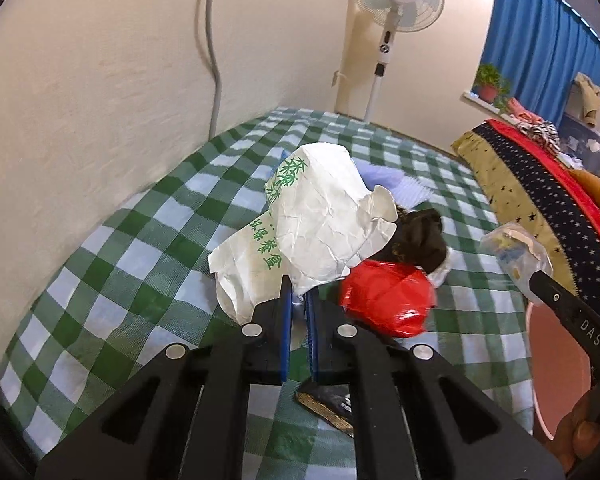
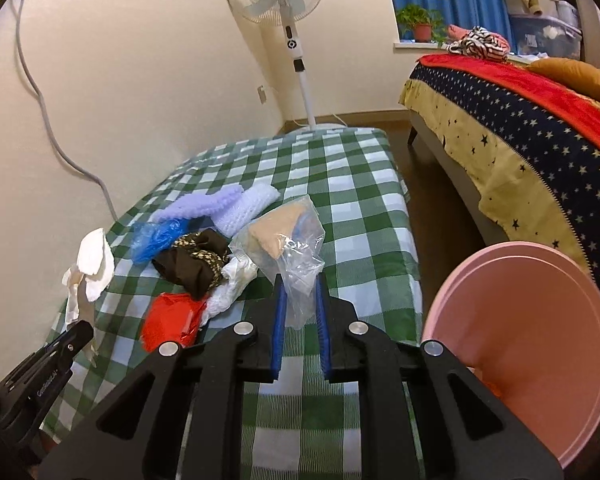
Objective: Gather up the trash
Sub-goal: 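Carry the white bag and clear bag in both grippers over the pink bin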
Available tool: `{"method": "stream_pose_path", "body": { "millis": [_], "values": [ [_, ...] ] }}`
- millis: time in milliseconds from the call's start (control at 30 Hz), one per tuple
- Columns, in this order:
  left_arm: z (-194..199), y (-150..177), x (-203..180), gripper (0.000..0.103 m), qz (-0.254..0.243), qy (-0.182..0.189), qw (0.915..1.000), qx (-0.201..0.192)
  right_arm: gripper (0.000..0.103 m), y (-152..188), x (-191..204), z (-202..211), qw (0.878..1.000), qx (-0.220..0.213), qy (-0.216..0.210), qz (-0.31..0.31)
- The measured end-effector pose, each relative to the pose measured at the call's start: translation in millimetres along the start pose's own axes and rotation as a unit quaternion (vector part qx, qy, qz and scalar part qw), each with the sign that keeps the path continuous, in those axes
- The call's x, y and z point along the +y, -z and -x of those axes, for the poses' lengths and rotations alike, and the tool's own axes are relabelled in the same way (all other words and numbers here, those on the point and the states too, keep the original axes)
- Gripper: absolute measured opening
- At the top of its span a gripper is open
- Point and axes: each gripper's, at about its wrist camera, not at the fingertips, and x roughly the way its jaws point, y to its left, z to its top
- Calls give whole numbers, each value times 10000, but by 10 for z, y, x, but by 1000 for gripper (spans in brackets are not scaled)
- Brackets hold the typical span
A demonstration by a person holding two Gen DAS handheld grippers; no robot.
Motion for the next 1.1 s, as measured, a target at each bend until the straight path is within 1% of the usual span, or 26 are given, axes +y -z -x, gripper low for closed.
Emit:
{"method": "stream_pose_path", "body": {
  "millis": [267,600,833,1100],
  "values": [
    [215,19,-120,7,-143,284,9994,-154,14,28,-1,312,9998,-184,56,79],
    [404,43,-258,7,-246,477,9982,-271,14,26,-63,574,9991,-374,117,130],
    [457,66,-343,7,-309,561,9975,-284,14,8,-173,717,9986,-492,207,28],
    [485,109,-537,7,-410,775,9957,-291,14,-7,-306,858,9975,-608,343,-53]
  ]
}}
